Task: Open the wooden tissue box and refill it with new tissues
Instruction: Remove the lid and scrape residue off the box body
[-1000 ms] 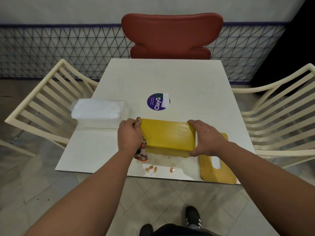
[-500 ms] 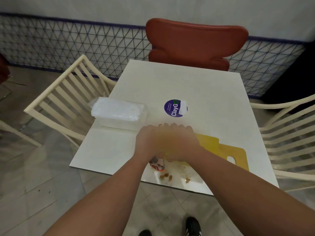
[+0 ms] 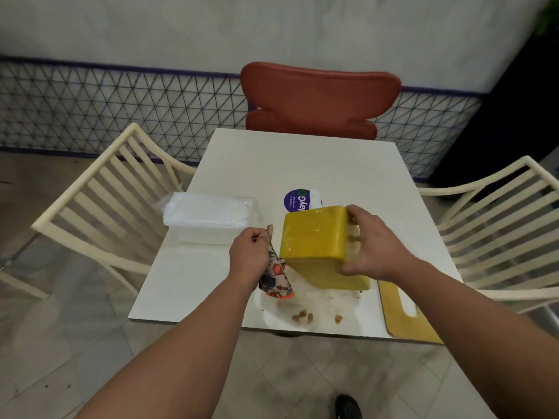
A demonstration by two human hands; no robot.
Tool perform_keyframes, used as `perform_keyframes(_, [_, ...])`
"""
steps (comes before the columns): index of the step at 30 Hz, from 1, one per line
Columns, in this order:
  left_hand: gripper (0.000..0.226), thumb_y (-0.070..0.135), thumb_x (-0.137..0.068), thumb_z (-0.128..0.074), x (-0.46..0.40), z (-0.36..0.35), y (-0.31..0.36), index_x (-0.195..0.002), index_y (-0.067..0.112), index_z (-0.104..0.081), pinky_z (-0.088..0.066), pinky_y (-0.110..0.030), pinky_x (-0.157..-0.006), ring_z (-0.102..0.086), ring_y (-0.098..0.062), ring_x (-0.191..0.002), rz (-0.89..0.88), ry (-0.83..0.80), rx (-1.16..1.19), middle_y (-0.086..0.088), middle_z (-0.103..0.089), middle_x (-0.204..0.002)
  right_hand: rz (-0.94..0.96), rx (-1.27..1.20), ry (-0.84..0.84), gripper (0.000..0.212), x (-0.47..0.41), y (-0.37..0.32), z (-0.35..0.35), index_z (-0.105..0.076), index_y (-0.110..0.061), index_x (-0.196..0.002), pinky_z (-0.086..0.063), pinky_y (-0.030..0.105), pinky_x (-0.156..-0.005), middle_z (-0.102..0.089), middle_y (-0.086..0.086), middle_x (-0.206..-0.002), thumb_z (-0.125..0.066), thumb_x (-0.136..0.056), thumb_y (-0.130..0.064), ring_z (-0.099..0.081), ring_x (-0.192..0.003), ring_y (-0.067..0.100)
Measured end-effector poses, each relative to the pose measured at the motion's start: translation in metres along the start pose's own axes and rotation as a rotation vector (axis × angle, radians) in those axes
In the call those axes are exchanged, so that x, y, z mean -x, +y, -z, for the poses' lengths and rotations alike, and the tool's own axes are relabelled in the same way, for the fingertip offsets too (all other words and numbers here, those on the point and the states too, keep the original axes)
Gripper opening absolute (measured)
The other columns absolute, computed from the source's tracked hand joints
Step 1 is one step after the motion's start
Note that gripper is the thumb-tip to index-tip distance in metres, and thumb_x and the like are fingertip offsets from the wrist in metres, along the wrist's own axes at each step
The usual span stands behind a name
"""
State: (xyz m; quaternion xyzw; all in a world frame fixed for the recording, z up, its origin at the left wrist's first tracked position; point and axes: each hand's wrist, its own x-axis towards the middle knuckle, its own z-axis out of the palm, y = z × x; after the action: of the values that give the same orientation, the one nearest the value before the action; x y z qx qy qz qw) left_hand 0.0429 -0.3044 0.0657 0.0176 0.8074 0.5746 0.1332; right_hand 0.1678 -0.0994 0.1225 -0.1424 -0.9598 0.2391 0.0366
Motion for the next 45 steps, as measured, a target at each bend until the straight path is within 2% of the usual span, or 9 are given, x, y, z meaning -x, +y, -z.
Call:
perform_keyframes(4, [0.014,0.025,-0.093,-0.053,0.013,-0.01,0.011,-0.086,0.024,-0.065,-0.054,-0.041,-0.084,-0.064,-0.016,-0.088,-0.021,-0.066,0.079,0.005,-0.067,-0.092,-0.042,-0.223,0.03,0.121,0.015,0.009,-0.008,-0.026,-0.025,-0.144,-0.051,0.035,-0.094,-0.039,-0.008,-0.136,-0.094,-0.044,-0.028,-0.042,-0.123,0.011])
perform_keyframes(9, [0.015,0.025,-0.094,-0.05,0.023,-0.019,0.02,-0.09,0.022,-0.065,-0.052,-0.035,-0.082,-0.062,-0.013,-0.089,-0.12,-0.073,0.008,0.008,-0.067,-0.093,-0.043,-0.374,0.017,0.124,0.022,0.018,-0.006,-0.021,-0.036,-0.146,-0.049,0.028,-0.091,-0.031,-0.012,-0.137,-0.096,-0.048,-0.025,-0.04,-0.124,0.009])
perform_keyframes(14, [0.013,0.028,-0.096,-0.05,0.032,-0.03,0.037,-0.091,0.024,-0.062,-0.041,-0.016,-0.068,-0.058,-0.008,-0.086,-0.227,-0.068,-0.092,0.012,-0.063,-0.09,0.0,-0.195,0.012,0.117,0.017,0.029,0.009,-0.029,-0.029,-0.144,-0.051,0.04,-0.096,-0.03,-0.013,-0.133,-0.092,-0.045,-0.034,-0.041,-0.121,0.012])
perform_keyframes(18, [0.015,0.027,-0.095,-0.054,0.031,-0.038,0.054,-0.094,0.022,-0.068,-0.04,-0.02,-0.075,-0.057,-0.009,-0.089,-0.421,-0.013,-0.219,0.006,-0.063,-0.096,0.025,-0.096,-0.017,0.118,0.015,0.039,0.019,-0.03,-0.024,-0.144,-0.047,0.036,-0.098,-0.036,-0.008,-0.133,-0.092,-0.045,-0.038,-0.042,-0.12,0.012])
perform_keyframes(22, [0.02,0.027,-0.095,-0.055,0.029,-0.049,0.077,-0.106,0.022,-0.071,-0.042,-0.022,-0.083,-0.053,-0.008,-0.094,-0.596,-0.105,-0.445,0.008,-0.057,-0.104,0.063,-0.048,-0.032,0.121,0.013,0.045,0.021,-0.029,-0.025,-0.147,-0.042,0.028,-0.096,-0.037,-0.009,-0.135,-0.091,-0.045,-0.044,-0.042,-0.119,0.011])
perform_keyframes(27, [0.025,0.028,-0.097,-0.049,0.028,-0.056,0.086,-0.112,0.024,-0.069,-0.043,-0.026,-0.085,-0.054,-0.014,-0.103,-0.572,-0.099,-0.648,0.007,-0.057,-0.112,0.072,-0.056,-0.04,0.121,0.007,0.047,0.019,-0.028,-0.027,-0.147,-0.045,0.031,-0.095,-0.035,-0.011,-0.136,-0.089,-0.045,-0.046,-0.043,-0.12,0.012])
perform_keyframes(35, [0.021,0.024,-0.095,-0.056,0.07,-0.036,0.051,-0.107,0.022,-0.072,-0.039,-0.018,-0.076,-0.057,-0.013,-0.093,-0.684,-0.08,-0.639,0.008,-0.061,-0.102,0.104,-0.048,-0.062,0.119,0.004,0.048,0.02,-0.028,-0.028,-0.147,-0.045,0.031,-0.093,-0.036,-0.009,-0.134,-0.09,-0.047,-0.042,-0.043,-0.117,0.012])
perform_keyframes(41, [0.022,0.025,-0.096,-0.053,0.045,-0.045,0.07,-0.096,0.021,-0.074,-0.033,-0.021,-0.071,-0.054,-0.017,-0.092,-0.664,-0.038,-0.67,0.005,-0.06,-0.096,0.118,-0.039,-0.061,0.118,0.007,0.048,0.02,-0.03,-0.027,-0.146,-0.045,0.03,-0.093,-0.036,-0.011,-0.132,-0.09,-0.046,-0.041,-0.043,-0.116,0.012])
perform_keyframes(45, [0.025,0.022,-0.097,-0.049,0.029,-0.051,0.083,-0.098,0.02,-0.073,-0.039,-0.027,-0.074,-0.054,-0.02,-0.095,-0.657,-0.052,-0.731,0.001,-0.06,-0.101,0.106,-0.031,-0.061,0.118,0.009,0.047,0.019,-0.029,-0.027,-0.147,-0.045,0.031,-0.093,-0.036,-0.01,-0.134,-0.089,-0.046,-0.042,-0.042,-0.117,0.012])
